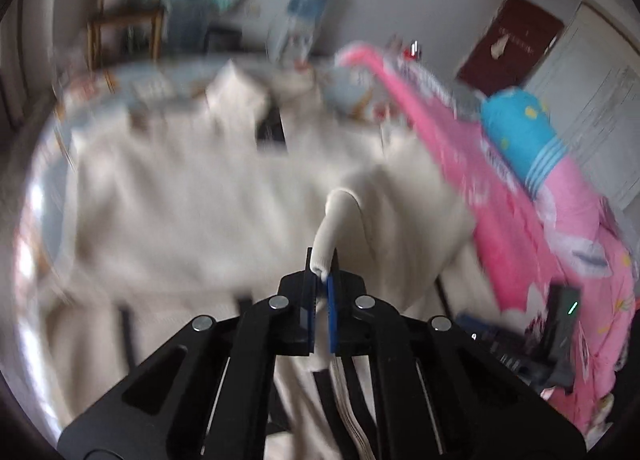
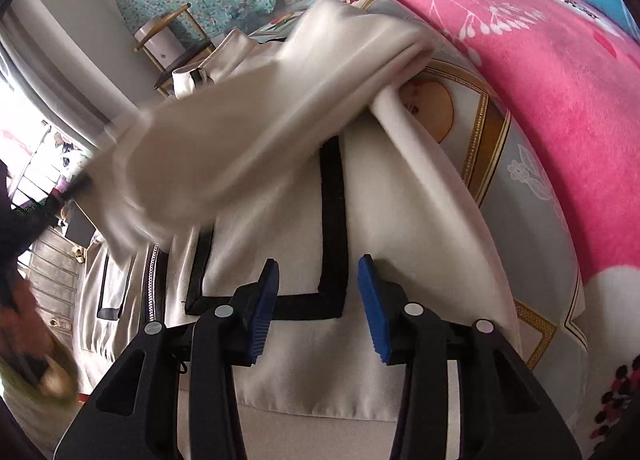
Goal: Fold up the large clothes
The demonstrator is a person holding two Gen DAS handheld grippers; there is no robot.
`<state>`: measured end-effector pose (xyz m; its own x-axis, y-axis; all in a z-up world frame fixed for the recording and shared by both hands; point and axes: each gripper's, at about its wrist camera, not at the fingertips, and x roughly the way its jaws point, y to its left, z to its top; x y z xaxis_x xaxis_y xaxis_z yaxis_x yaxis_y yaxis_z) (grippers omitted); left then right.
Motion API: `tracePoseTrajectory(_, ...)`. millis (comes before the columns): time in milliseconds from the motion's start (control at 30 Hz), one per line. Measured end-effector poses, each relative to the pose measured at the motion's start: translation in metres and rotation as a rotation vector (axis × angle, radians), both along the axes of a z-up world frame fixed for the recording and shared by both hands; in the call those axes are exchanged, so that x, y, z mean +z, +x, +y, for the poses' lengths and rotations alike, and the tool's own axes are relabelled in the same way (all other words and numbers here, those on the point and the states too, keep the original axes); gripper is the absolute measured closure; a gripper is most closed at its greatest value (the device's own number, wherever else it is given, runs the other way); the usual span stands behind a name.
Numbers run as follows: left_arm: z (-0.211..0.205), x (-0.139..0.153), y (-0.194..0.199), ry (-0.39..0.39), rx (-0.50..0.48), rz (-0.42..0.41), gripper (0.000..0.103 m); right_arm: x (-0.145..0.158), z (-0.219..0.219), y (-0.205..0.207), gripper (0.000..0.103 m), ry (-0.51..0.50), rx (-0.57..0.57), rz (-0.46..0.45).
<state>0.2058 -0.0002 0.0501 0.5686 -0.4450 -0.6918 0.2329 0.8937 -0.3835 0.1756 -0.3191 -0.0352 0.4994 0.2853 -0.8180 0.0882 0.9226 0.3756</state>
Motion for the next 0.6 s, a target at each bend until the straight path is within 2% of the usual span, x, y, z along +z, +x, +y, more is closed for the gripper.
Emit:
tracePoseTrajectory(67, 0.029, 0.027, 0.018, -0.009, 0.036, -0.027, 0.099, 0.0, -0.002, 0.0, 0.066, 0.005, -0.001, 0.002)
tracePoseTrajectory(133, 0.054, 0.035, 0.036, 0.0, 0.081, -0.008, 0.099, 0.0, -0.002, 0.0, 0.067, 0.002, -0.002, 0.002)
tracePoseTrajectory(167, 0.074, 0.032, 0.051, 0.004, 0.117, 0.027, 0.099, 0.0, -0.001, 0.0, 0.067, 0.0, -0.001, 0.001)
tracePoseTrajectory(233, 0.098, 0.016, 0.072, 0.001, 0.15, 0.102, 0.099, 0.0, 0.001, -0.001, 0.067, -0.011, 0.002, 0.0)
tracePoseTrajectory(267, 0.114, -0.005, 0.086, 0.009, 0.189, 0.176, 0.099, 0.0, 0.002, -0.001, 0.067, -0.018, 0.003, -0.001)
tracePoseTrajectory(367, 0.141, -0.057, 0.104, 0.015, 0.236, 0.316, 0.098, 0.001, 0.005, -0.001, 0.067, -0.045, 0.011, 0.0)
tracePoseTrajectory(467, 0.154, -0.083, 0.098, -0.053, 0.264, 0.359, 0.094, 0.001, 0.007, -0.001, 0.067, -0.056, 0.013, 0.004)
tracePoseTrajectory(533, 0.158, -0.084, 0.09, -0.102, 0.269, 0.356, 0.078, 0.001, 0.008, 0.0, 0.067, -0.054, 0.01, 0.007)
tracePoseTrajectory(600, 0.155, -0.084, 0.086, -0.094, 0.257, 0.356, 0.072, 0.001, 0.009, 0.001, 0.067, -0.058, 0.009, 0.009)
